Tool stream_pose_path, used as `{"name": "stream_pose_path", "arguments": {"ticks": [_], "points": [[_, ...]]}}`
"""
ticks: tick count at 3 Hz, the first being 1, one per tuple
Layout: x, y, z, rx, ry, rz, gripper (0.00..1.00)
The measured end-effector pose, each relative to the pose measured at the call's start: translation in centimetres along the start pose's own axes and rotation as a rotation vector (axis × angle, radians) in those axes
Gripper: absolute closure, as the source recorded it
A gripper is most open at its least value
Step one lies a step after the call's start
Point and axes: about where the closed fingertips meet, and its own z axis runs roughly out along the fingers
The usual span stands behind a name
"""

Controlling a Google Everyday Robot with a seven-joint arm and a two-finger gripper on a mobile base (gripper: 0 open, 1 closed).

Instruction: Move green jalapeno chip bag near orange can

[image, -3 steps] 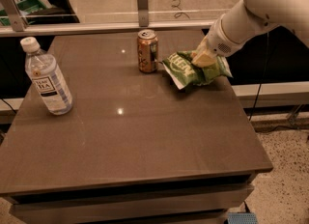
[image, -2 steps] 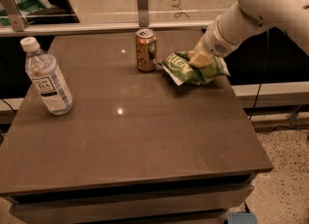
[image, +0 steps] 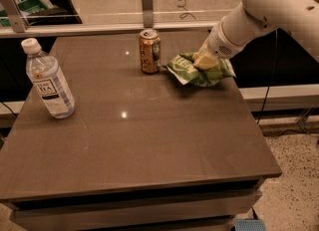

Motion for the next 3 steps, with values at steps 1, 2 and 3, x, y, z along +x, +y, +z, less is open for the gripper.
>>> {"name": "stream_pose_path", "arguments": {"ticks": [1,2,3], "points": [[-0.17,-0.22,0.35,-0.006,-0.005,0.006,0.59],[-0.20,-0.24,0.30,-0.007,-0.005,0.006,0.35],[-0.64,-0.52,0.85,-0.023,-0.016,0.014,0.12]]}}
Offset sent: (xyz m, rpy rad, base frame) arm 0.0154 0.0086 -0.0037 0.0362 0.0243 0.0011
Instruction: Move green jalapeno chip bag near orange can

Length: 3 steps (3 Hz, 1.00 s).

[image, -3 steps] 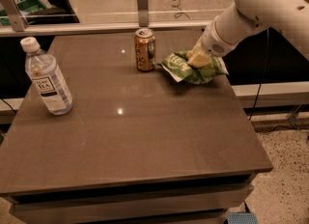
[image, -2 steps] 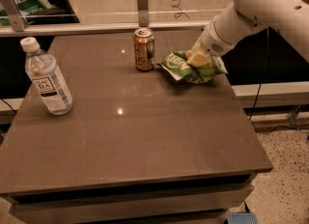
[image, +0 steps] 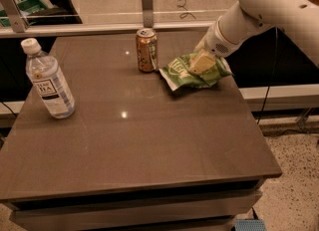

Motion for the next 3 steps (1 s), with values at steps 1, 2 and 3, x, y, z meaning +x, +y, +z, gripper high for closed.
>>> {"name": "stream_pose_path", "arguments": {"ticks": [1,2,3], "points": [[-0.50,-0.21,0.27,-0.014,-0.008,0.005,0.00],[-0.96,-0.62,0.05,-0.022,-0.021,0.015,0.00],[-1.29,-1.19,-0.36,-0.019,-0.026,0.021,0.00]]}}
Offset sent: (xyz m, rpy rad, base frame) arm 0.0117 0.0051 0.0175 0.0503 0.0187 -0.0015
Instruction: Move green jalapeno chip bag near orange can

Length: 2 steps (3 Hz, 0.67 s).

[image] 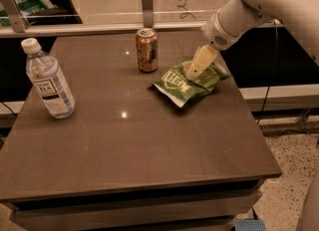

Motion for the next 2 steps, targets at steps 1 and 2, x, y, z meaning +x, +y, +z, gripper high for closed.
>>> {"name": "stream_pose_path", "arguments": {"ticks": [1,2], "points": [[0.2,-0.3,-1.2,-0.001,-0.007,0.025,0.00],[1.1,0.6,-3.0,-0.031,-0.026,0.074,0.00]]}}
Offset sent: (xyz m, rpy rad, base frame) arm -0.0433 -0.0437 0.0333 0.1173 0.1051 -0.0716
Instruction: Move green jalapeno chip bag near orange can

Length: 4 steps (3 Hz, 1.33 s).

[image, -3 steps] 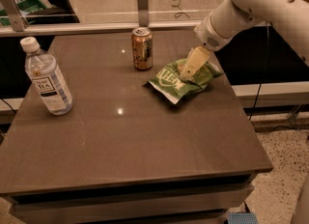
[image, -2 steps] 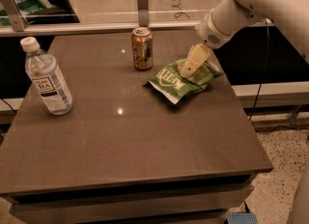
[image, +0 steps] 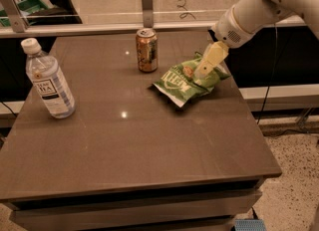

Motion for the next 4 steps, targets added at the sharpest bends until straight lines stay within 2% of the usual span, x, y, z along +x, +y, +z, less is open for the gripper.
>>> {"name": "stream_pose_path", "arguments": {"ticks": [1,2,3,4], "points": [[0.9,2.4,-1.4,-0.048,-0.032,0.055,0.00],[1.3,5.6,-1.0,-0.108,-0.059,0.089,0.00],[1.0,7.6,0.3,-0.138,-0.080,0.096,0.00],[0.4,8.2,1.7,-0.122,-0.088,0.085,0.00]]}}
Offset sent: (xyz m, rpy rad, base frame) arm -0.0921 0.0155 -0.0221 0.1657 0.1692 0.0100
